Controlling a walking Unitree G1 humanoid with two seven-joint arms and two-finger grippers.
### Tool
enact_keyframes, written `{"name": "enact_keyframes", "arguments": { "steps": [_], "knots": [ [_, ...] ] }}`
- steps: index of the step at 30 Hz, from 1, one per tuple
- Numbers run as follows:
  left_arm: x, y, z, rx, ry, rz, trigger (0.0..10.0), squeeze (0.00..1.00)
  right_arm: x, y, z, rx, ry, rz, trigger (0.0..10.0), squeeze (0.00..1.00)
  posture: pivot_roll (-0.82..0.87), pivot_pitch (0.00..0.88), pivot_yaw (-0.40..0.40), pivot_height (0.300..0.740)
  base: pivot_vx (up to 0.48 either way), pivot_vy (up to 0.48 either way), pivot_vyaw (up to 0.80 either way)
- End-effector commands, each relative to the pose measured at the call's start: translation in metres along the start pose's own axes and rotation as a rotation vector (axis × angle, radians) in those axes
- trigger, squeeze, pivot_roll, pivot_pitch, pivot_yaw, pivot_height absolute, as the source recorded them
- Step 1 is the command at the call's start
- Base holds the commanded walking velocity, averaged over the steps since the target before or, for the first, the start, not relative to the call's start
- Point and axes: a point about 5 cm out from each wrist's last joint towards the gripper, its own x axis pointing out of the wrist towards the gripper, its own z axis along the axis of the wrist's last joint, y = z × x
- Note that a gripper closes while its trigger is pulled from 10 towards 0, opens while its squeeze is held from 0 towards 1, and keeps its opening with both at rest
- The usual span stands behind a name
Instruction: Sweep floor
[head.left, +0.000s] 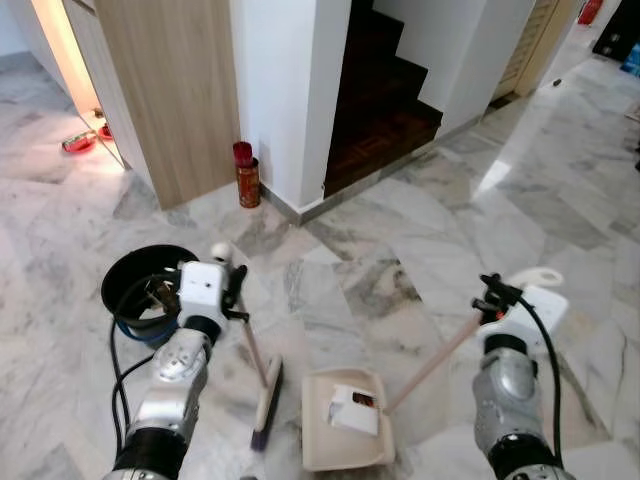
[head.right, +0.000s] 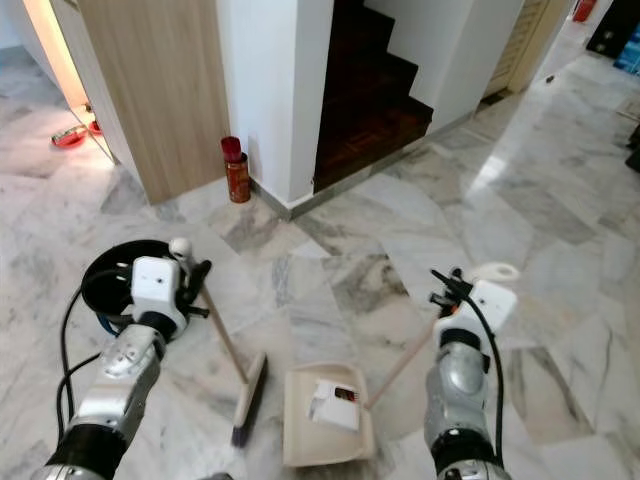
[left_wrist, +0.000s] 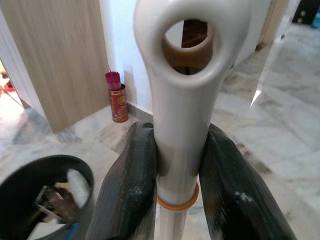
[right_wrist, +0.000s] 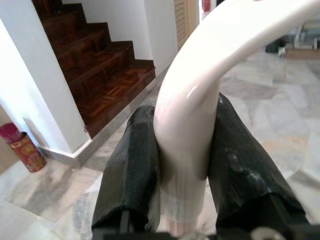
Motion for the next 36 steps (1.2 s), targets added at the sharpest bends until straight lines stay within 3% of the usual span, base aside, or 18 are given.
{"name": "enact_keyframes", "arguments": {
  "steps": [1,36],
  "knots": [
    [0.0052,-0.0057,0.0102,0.014,-0.038,-0.02,10.0,0.0,0.0032,-0.0047,0.008,0.022,-0.038,-0.024,10.0,0.0,0.24,0.046,-0.077,0.74,0.0,0.311,0.0],
    [0.0048,-0.0043,0.0113,0.012,-0.04,-0.018,10.0,0.0,0.0039,-0.0016,0.0083,0.026,-0.037,-0.018,10.0,0.0,0.25,0.059,-0.08,0.74,0.0,0.313,0.0]
  ]
}}
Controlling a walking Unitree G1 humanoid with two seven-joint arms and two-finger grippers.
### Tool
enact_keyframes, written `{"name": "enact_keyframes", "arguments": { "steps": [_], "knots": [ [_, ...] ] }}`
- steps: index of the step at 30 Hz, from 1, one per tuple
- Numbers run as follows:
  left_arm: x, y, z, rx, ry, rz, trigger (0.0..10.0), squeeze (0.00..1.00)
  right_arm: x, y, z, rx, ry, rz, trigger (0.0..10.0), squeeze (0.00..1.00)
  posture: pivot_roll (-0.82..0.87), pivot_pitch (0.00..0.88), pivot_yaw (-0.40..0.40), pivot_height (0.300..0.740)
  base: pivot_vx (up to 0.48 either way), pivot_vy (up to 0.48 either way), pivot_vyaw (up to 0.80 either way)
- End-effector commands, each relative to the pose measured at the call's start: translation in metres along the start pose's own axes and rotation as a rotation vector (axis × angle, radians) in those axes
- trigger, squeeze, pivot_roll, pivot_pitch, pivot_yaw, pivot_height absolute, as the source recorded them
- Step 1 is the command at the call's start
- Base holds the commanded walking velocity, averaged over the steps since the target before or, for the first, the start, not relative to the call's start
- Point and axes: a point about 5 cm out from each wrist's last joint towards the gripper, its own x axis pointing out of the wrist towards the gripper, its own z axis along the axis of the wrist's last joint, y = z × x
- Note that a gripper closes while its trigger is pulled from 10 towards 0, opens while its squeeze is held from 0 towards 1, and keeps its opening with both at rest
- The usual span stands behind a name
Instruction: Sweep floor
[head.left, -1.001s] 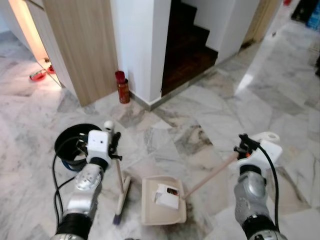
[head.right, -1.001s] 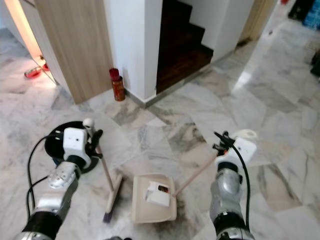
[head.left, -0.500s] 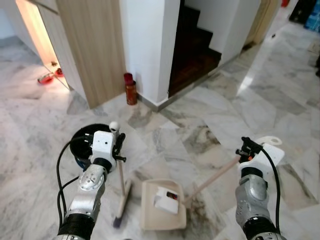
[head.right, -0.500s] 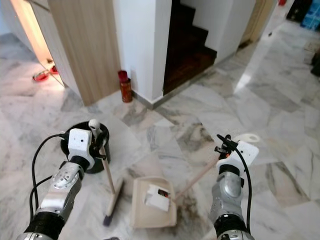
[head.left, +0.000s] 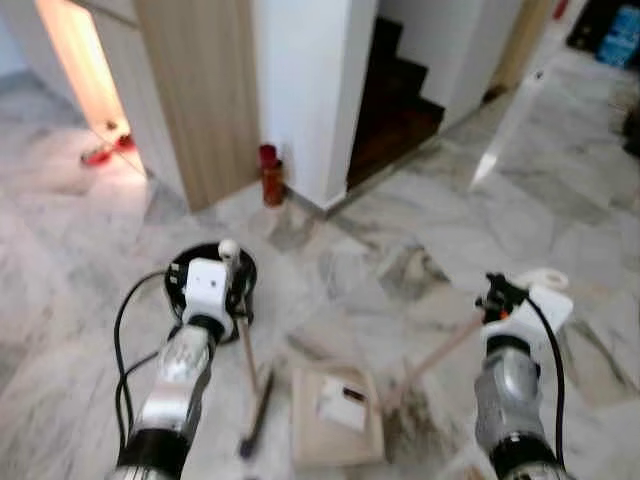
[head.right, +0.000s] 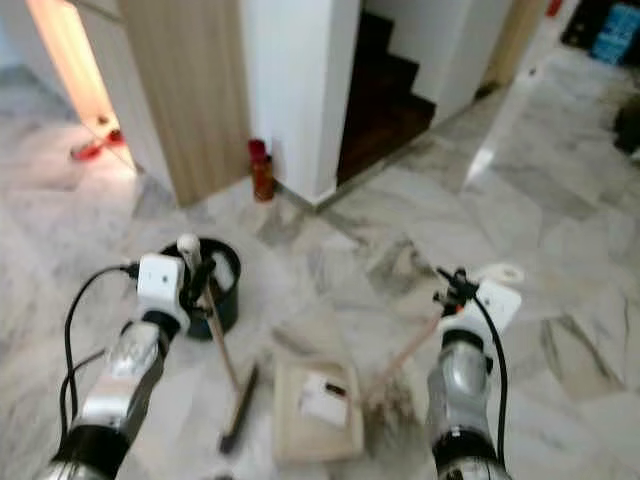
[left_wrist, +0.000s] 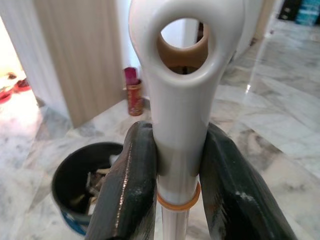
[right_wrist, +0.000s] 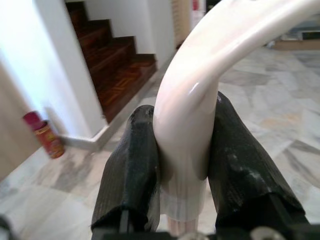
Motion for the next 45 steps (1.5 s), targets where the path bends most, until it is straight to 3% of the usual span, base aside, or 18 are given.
{"name": "enact_keyframes", "arguments": {
  "steps": [1,45],
  "knots": [
    [0.0045,-0.0045,0.0102,0.015,-0.039,-0.013,10.0,0.0,0.0044,-0.0038,0.0094,0.026,-0.041,-0.022,10.0,0.0,0.24,0.063,-0.08,0.74,0.0,0.311,0.0],
    [0.0046,-0.0029,0.0116,0.019,-0.038,-0.006,10.0,0.0,0.005,-0.0003,0.0097,0.025,-0.039,-0.003,10.0,0.0,0.25,0.068,-0.084,0.74,0.0,0.313,0.0]
  ]
}}
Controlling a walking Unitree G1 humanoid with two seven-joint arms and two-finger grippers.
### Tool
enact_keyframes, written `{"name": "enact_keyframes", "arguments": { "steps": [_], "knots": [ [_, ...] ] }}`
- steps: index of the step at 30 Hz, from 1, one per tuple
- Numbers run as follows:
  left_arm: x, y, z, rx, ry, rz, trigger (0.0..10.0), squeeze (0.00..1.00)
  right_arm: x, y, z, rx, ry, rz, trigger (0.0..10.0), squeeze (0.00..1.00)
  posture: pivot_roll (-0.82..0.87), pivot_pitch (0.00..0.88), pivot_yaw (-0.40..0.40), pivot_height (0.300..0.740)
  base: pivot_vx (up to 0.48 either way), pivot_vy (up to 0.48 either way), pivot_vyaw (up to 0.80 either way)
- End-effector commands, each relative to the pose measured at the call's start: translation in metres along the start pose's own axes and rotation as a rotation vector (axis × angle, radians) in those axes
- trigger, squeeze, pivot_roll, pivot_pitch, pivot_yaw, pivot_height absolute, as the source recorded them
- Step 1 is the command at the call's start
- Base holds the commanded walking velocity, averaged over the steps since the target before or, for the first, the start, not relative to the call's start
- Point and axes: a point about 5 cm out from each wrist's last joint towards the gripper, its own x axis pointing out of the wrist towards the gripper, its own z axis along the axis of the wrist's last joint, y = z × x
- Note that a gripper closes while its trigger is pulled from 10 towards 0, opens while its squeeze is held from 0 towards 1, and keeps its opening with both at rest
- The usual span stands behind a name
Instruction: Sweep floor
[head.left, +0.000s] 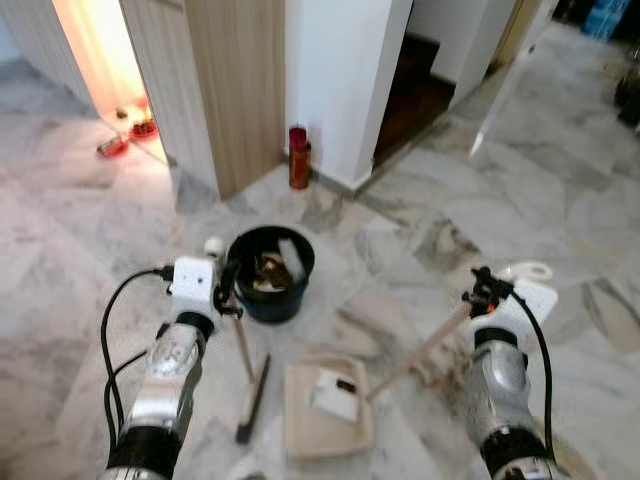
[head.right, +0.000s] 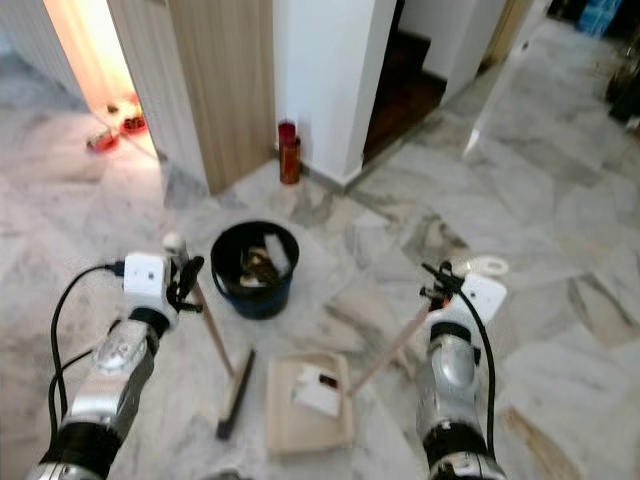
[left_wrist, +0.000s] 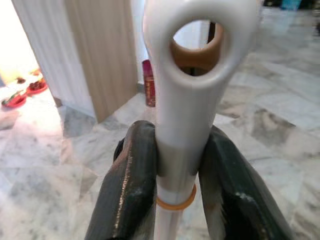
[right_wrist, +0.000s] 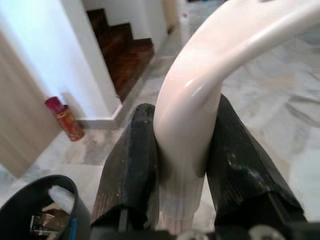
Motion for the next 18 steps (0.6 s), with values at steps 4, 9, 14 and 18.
{"name": "enact_keyframes", "arguments": {
  "steps": [4,9,14,18],
  "knots": [
    [0.0033,0.0012,0.0081,-0.003,-0.032,0.0,10.0,0.0,0.0058,0.0037,0.0124,-0.023,-0.056,0.028,10.0,0.0,0.25,0.069,-0.085,0.74,0.0,0.294,0.15],
    [0.0031,0.0006,0.0083,0.004,-0.036,-0.003,10.0,0.0,0.0058,0.006,0.0127,-0.023,-0.058,0.045,10.0,0.0,0.25,0.068,-0.086,0.74,0.0,0.048,0.76],
    [0.003,-0.0018,0.0078,0.008,-0.036,-0.006,10.0,0.0,0.0064,0.0041,0.0125,-0.015,-0.051,0.035,10.0,0.0,0.25,0.067,-0.087,0.74,0.0,0.0,0.26],
    [0.0031,-0.0026,0.0072,0.016,-0.032,-0.008,10.0,0.0,0.0066,0.003,0.0126,-0.016,-0.051,0.032,10.0,0.0,0.25,0.066,-0.089,0.74,0.0,0.0,0.0]
  ]
}}
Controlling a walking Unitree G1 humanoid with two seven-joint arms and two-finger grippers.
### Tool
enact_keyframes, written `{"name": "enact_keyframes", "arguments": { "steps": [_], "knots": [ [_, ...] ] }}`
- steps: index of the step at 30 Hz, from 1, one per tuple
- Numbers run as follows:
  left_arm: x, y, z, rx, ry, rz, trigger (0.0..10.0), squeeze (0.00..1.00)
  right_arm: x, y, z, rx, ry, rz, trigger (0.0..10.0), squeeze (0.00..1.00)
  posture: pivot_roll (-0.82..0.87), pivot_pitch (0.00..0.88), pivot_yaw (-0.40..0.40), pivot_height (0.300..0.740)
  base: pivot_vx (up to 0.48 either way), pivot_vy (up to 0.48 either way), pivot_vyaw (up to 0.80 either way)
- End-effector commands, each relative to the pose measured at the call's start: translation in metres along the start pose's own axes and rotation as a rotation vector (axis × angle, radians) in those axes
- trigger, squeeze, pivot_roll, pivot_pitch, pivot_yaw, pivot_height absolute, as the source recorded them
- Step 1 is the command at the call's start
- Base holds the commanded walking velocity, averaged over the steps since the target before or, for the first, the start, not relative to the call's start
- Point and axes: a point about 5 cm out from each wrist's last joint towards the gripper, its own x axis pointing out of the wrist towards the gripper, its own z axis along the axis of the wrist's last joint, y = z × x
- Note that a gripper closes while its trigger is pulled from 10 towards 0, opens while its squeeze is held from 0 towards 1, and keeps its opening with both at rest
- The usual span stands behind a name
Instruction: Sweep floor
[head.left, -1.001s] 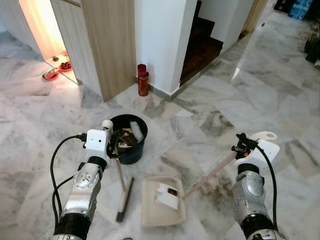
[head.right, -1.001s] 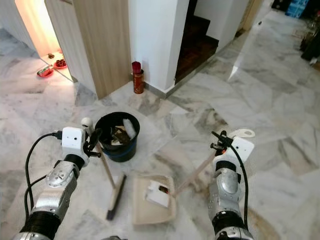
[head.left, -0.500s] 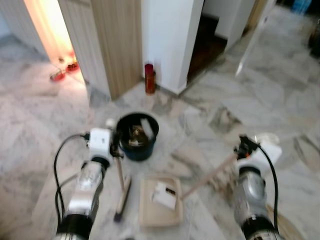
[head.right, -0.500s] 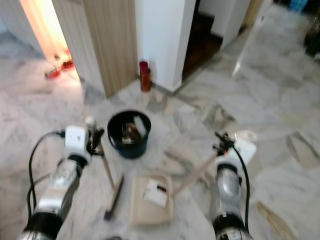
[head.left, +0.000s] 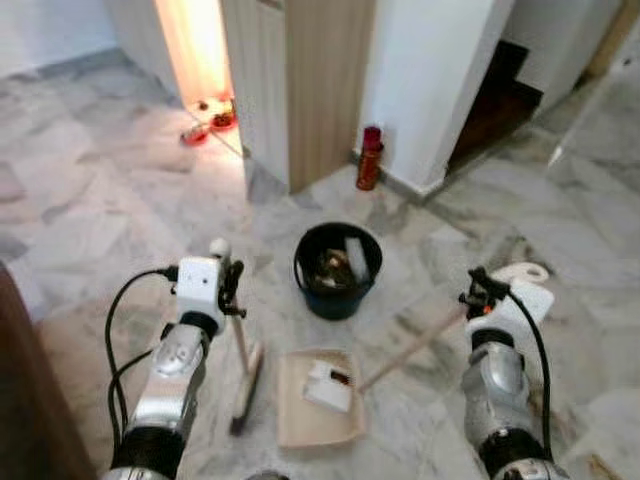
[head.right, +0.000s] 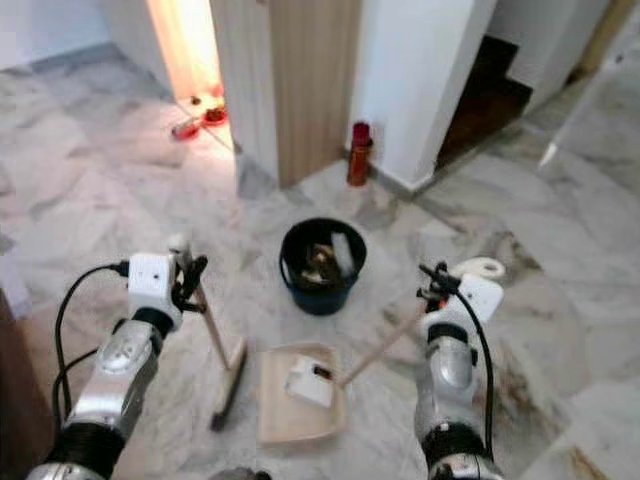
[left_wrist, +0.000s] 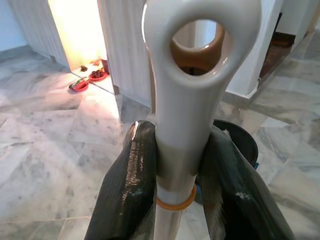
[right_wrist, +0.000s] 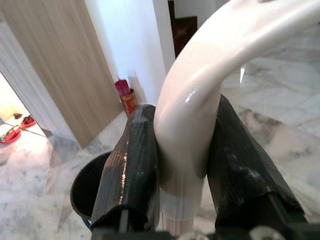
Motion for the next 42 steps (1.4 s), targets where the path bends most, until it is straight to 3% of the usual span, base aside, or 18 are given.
{"name": "enact_keyframes", "arguments": {
  "steps": [1,11,18,22,30,35,42],
  "knots": [
    [0.003,-0.004,0.007,-0.006,-0.032,-0.013,10.0,0.0,0.004,-0.005,0.01,-0.007,-0.041,-0.013,10.0,0.0,0.25,0.065,-0.089,0.74,0.0,0.0,0.0],
    [0.003,-0.004,0.006,-0.016,-0.031,-0.008,10.0,0.0,0.008,-0.007,0.023,0.003,-0.1,-0.038,10.0,0.0,0.24,0.064,-0.092,0.74,0.0,0.0,0.0],
    [0.003,-0.004,0.005,-0.018,-0.025,-0.008,10.0,0.0,0.016,0.007,0.064,0.076,-0.252,-0.015,10.0,0.0,0.24,0.058,-0.091,0.74,0.0,0.0,0.0],
    [0.003,-0.005,0.004,-0.018,-0.024,-0.012,10.0,0.0,0.016,0.008,0.076,0.111,-0.284,-0.02,10.0,0.0,0.23,0.053,-0.091,0.74,0.0,0.0,0.0],
    [0.004,-0.007,0.004,-0.02,-0.02,-0.024,10.0,0.0,0.013,0.016,0.122,0.212,-0.399,-0.013,10.0,0.0,0.23,0.038,-0.089,0.74,0.0,0.0,0.0],
    [0.005,-0.009,0.005,-0.028,-0.026,-0.025,10.0,0.0,0.011,0.021,0.14,0.203,-0.456,0.0,10.0,0.0,0.23,0.038,-0.09,0.74,0.0,0.0,0.0],
    [0.005,-0.009,0.005,-0.034,-0.03,-0.014,10.0,0.0,0.009,0.027,0.139,0.15,-0.453,0.024,10.0,0.0,0.23,0.049,-0.095,0.74,0.0,0.0,0.0]
  ]
}}
